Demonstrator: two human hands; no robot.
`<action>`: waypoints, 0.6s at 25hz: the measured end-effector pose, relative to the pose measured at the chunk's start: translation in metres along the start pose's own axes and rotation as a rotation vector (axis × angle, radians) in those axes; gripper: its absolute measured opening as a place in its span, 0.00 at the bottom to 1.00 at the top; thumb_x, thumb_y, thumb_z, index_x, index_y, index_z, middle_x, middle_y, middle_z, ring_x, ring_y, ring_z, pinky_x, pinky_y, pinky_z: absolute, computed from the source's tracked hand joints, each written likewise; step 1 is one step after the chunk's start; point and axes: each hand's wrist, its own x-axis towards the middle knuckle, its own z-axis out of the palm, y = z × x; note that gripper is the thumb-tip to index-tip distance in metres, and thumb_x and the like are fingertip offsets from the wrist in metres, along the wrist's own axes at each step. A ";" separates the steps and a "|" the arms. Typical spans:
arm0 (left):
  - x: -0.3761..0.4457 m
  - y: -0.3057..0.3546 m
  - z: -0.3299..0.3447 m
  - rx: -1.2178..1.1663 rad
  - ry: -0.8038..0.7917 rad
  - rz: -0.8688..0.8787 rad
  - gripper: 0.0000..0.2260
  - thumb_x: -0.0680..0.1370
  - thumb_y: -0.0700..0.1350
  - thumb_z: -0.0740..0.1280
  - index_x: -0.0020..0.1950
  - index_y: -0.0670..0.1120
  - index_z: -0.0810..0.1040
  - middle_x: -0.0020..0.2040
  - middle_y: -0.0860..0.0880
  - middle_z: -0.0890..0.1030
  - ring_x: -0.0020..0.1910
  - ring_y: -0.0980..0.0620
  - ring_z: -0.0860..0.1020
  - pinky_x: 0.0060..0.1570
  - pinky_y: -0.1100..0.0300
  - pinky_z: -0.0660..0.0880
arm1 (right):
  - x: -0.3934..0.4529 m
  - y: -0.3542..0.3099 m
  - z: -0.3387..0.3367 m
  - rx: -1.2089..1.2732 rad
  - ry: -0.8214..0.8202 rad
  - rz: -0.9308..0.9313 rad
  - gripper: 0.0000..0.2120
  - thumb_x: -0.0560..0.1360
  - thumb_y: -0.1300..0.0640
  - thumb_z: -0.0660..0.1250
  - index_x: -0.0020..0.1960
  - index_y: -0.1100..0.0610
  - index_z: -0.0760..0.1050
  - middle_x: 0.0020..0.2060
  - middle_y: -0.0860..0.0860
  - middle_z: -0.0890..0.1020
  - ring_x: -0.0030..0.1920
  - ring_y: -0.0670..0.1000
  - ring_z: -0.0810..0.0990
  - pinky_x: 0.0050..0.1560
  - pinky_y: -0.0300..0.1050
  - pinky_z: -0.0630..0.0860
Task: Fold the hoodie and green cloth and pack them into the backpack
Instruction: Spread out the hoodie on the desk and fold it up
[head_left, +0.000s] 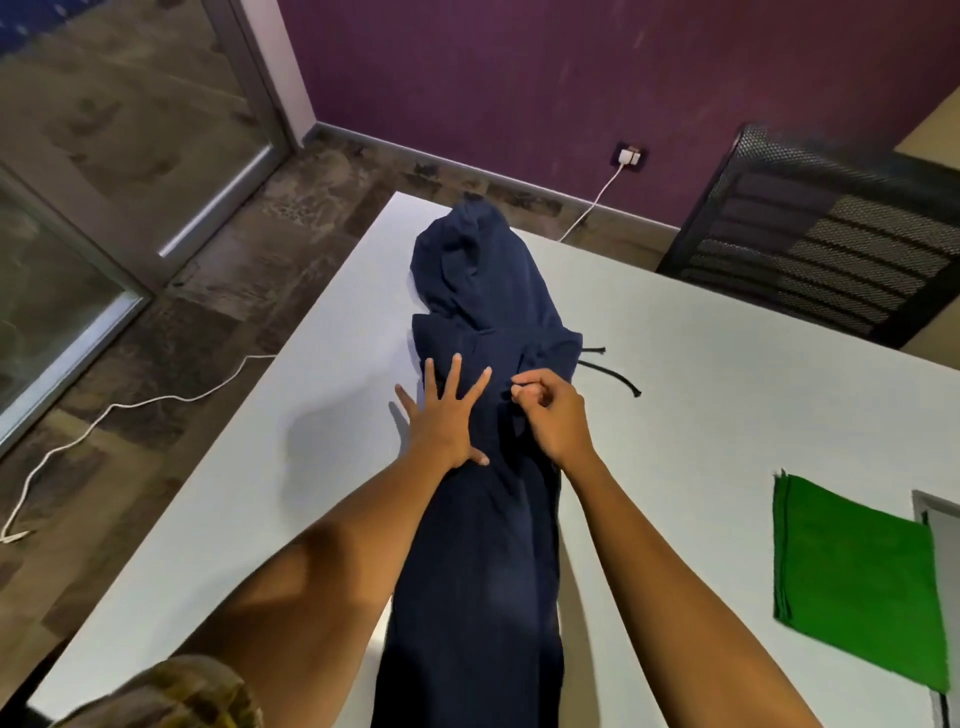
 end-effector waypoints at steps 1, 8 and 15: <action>0.011 -0.005 -0.002 -0.048 -0.043 -0.029 0.63 0.60 0.67 0.78 0.76 0.65 0.30 0.76 0.50 0.25 0.75 0.38 0.28 0.65 0.22 0.41 | 0.015 -0.005 0.007 -0.010 -0.028 -0.011 0.04 0.77 0.59 0.69 0.51 0.55 0.81 0.36 0.51 0.82 0.37 0.43 0.80 0.44 0.32 0.77; 0.047 -0.030 0.006 -0.282 -0.269 -0.022 0.70 0.53 0.67 0.81 0.72 0.68 0.26 0.70 0.55 0.17 0.69 0.38 0.20 0.62 0.20 0.34 | 0.159 -0.041 0.049 -0.191 -0.113 -0.065 0.06 0.75 0.61 0.69 0.51 0.58 0.80 0.37 0.50 0.81 0.38 0.45 0.79 0.47 0.39 0.76; 0.048 -0.037 0.016 -0.373 -0.201 0.039 0.70 0.54 0.64 0.82 0.73 0.69 0.28 0.69 0.58 0.16 0.68 0.39 0.18 0.59 0.21 0.29 | 0.270 -0.087 0.079 -0.278 -0.225 0.148 0.21 0.77 0.42 0.67 0.69 0.38 0.70 0.80 0.56 0.46 0.78 0.63 0.51 0.76 0.60 0.55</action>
